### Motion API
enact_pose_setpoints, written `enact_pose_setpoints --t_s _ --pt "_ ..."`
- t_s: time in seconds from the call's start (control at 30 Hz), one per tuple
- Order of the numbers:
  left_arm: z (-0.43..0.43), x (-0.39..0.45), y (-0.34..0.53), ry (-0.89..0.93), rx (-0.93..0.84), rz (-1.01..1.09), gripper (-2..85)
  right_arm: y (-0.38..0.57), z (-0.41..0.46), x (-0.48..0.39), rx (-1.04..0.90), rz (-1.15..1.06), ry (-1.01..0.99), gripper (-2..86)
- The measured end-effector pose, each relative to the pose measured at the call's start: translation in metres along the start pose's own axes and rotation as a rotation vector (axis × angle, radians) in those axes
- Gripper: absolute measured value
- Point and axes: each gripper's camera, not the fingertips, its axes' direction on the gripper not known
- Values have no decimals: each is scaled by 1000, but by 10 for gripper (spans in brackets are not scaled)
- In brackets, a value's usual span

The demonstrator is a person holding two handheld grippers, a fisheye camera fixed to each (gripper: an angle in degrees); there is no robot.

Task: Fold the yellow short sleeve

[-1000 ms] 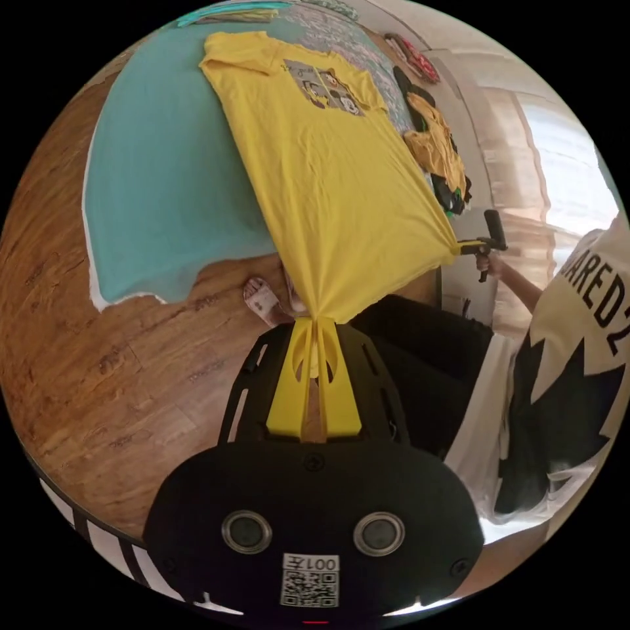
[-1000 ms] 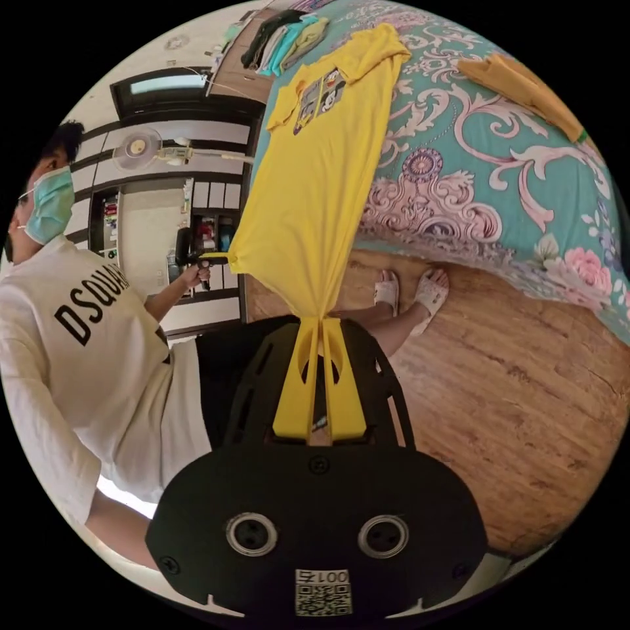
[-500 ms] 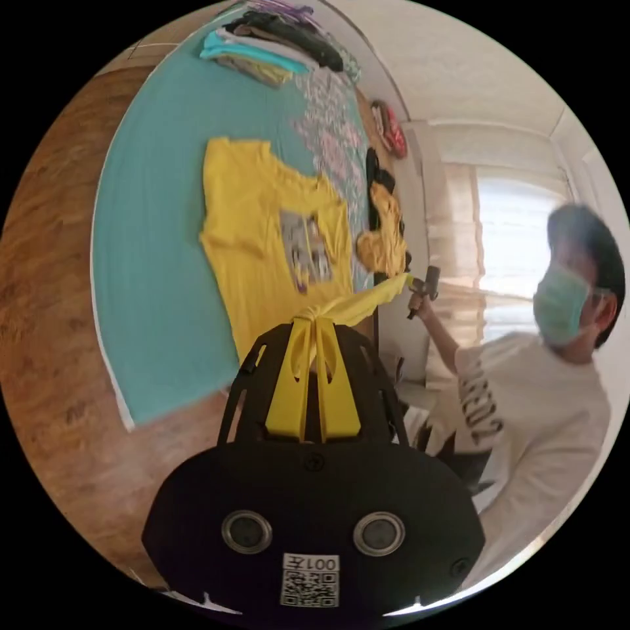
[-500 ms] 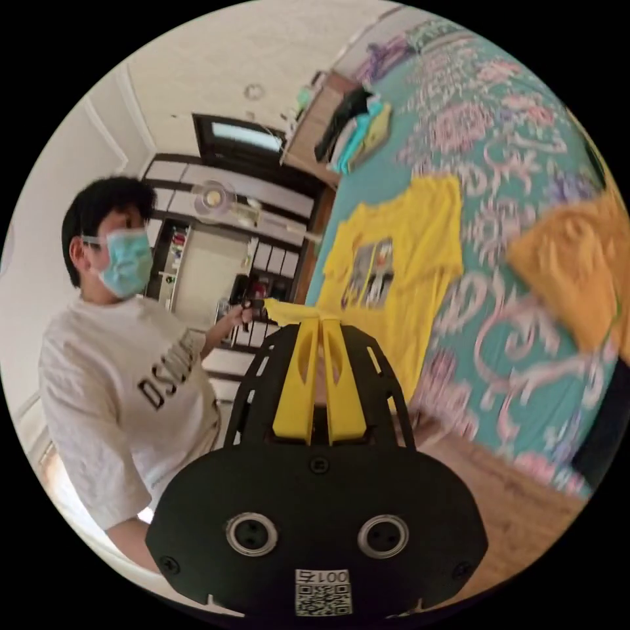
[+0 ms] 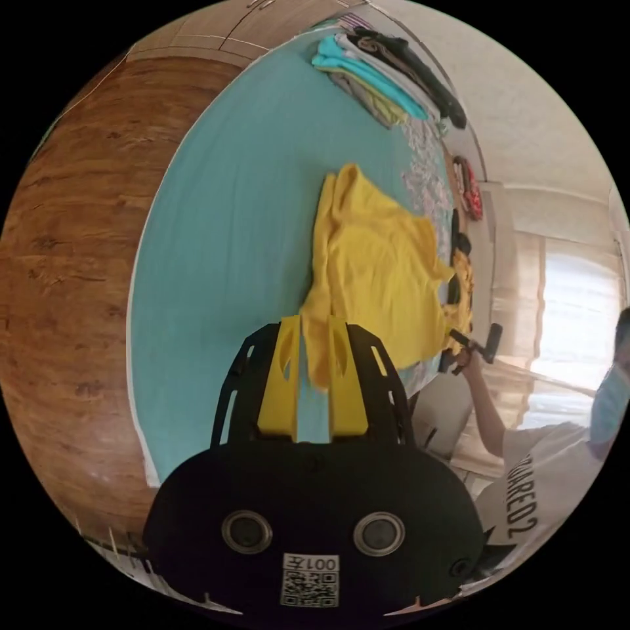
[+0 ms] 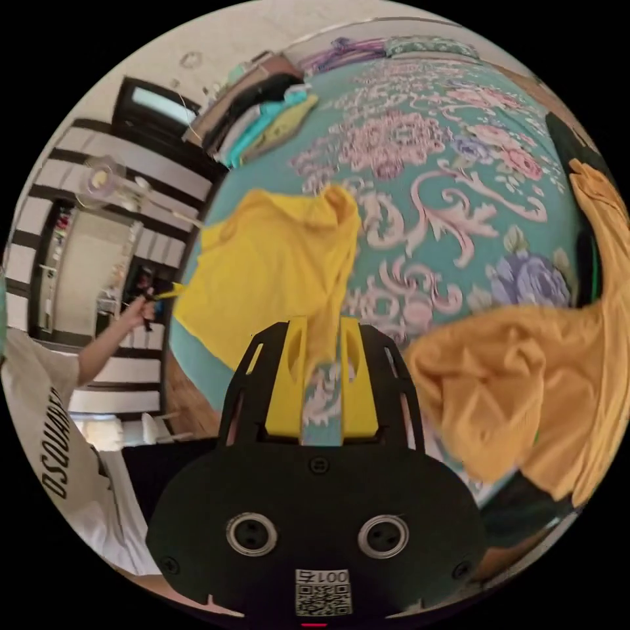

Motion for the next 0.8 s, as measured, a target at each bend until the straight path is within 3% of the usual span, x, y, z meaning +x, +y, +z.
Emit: enact_pose_setpoints --t_s 0.1,0.37,0.7,0.8 --pt "11 19 34 -62 0 68 46 33 34 -31 -94 24 14 113" --pt "9 67 44 -130 90 192 64 30 64 -98 -5 12 128 136" --pt "-4 76 66 -15 92 211 80 15 75 -133 -13 -47 -33 136" --pt "12 79 63 -92 24 205 39 7 98 -149 -47 -99 18 94"
